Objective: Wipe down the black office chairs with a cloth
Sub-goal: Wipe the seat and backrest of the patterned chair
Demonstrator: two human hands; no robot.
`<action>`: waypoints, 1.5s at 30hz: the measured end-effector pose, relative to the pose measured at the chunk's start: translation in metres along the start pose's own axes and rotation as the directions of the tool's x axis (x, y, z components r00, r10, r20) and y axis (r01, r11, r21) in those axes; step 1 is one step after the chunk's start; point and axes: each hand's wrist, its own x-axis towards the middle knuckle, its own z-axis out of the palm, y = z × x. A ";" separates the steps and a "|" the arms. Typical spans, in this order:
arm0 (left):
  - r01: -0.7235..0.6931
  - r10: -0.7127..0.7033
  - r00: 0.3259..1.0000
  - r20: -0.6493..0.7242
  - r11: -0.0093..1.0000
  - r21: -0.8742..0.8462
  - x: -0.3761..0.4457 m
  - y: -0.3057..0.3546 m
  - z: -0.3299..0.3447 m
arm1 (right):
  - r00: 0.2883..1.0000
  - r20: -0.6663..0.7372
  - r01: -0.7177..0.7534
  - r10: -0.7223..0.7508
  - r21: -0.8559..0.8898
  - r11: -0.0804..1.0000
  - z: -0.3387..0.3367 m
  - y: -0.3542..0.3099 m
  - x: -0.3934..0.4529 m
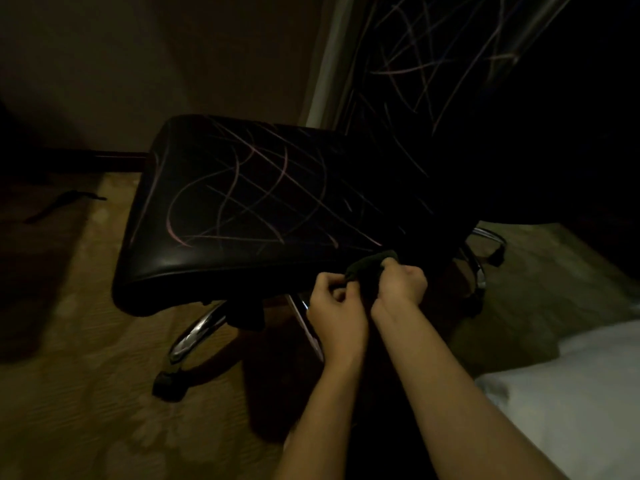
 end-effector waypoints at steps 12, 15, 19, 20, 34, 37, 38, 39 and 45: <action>0.106 -0.106 0.994 0.016 0.994 0.004 -0.003 0.001 0.039 | 0.997 -0.072 0.033 -0.036 -0.037 0.999 -0.013 -0.005 0.036; 0.039 -0.034 0.994 -0.101 0.998 0.046 0.004 -0.005 -0.002 | 0.999 0.034 -0.035 0.035 -0.015 0.999 0.007 0.011 0.005; -0.051 0.059 0.965 -0.256 0.998 0.041 0.008 0.001 -0.062 | 0.972 0.226 -0.052 0.067 -0.072 0.996 0.032 0.041 -0.046; -0.075 0.087 0.950 -0.300 0.996 0.052 0.009 0.004 -0.076 | 0.958 0.278 -0.053 0.074 -0.081 0.995 0.038 0.048 -0.060; -0.057 0.062 0.997 -0.038 0.991 0.120 -0.004 -0.006 0.020 | 0.988 0.062 -0.142 0.140 0.042 0.989 -0.008 -0.008 0.028; -0.041 0.033 0.997 0.077 0.992 0.117 -0.014 -0.009 0.061 | 0.992 0.010 -0.128 0.128 0.048 0.991 -0.025 -0.023 0.065; -0.031 0.017 0.994 0.110 0.992 0.120 -0.014 -0.011 0.072 | 0.992 0.007 -0.124 0.124 0.042 0.991 -0.030 -0.028 0.076; -0.016 -0.002 0.991 0.137 0.992 0.126 -0.015 -0.012 0.081 | 0.993 0.006 -0.119 0.119 0.035 0.992 -0.035 -0.033 0.086; 0.024 -0.046 0.986 0.158 0.990 0.141 -0.007 -0.010 0.091 | 0.999 0.012 -0.049 0.050 -0.045 0.998 -0.038 -0.026 0.097</action>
